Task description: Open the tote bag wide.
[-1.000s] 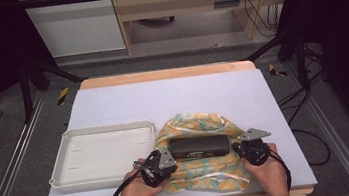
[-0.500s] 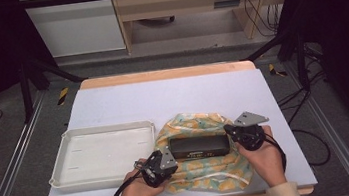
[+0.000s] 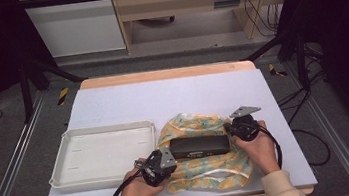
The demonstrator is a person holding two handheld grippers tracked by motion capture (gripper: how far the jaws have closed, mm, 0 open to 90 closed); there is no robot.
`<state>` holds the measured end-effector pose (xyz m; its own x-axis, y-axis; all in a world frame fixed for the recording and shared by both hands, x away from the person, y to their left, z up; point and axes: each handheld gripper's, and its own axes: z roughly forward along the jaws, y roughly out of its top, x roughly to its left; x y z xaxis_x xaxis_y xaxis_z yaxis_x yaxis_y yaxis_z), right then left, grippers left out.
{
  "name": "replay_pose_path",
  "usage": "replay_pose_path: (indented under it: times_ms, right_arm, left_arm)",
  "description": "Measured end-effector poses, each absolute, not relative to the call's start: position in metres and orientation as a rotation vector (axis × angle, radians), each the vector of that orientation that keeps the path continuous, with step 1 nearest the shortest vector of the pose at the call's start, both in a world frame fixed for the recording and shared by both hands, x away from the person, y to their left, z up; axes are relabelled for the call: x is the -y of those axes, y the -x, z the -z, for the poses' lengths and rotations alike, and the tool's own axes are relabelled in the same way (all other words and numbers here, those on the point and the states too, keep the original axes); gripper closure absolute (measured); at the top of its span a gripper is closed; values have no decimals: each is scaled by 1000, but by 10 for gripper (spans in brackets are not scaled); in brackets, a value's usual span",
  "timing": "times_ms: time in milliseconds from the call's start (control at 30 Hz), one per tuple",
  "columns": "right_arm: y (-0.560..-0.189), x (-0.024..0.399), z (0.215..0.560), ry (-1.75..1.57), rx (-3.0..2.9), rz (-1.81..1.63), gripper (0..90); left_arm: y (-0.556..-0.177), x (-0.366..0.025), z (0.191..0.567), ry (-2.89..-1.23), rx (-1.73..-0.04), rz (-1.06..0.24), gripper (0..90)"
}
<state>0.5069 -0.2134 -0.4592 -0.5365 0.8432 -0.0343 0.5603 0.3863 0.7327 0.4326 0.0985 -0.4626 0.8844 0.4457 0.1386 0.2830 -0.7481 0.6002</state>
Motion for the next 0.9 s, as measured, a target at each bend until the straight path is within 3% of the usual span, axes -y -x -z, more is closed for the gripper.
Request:
replay_pose_path:
  times_ms: [733,900]
  right_arm:
    - [-505,221,478,-1246,-2250,-940,896]
    - [-495,223,470,-1220,-2196,-988,880]
  left_arm:
    - [-431,-98,465,-2482,-507,-369,900]
    - [-430,-102,457,-2441,-515,-366,900]
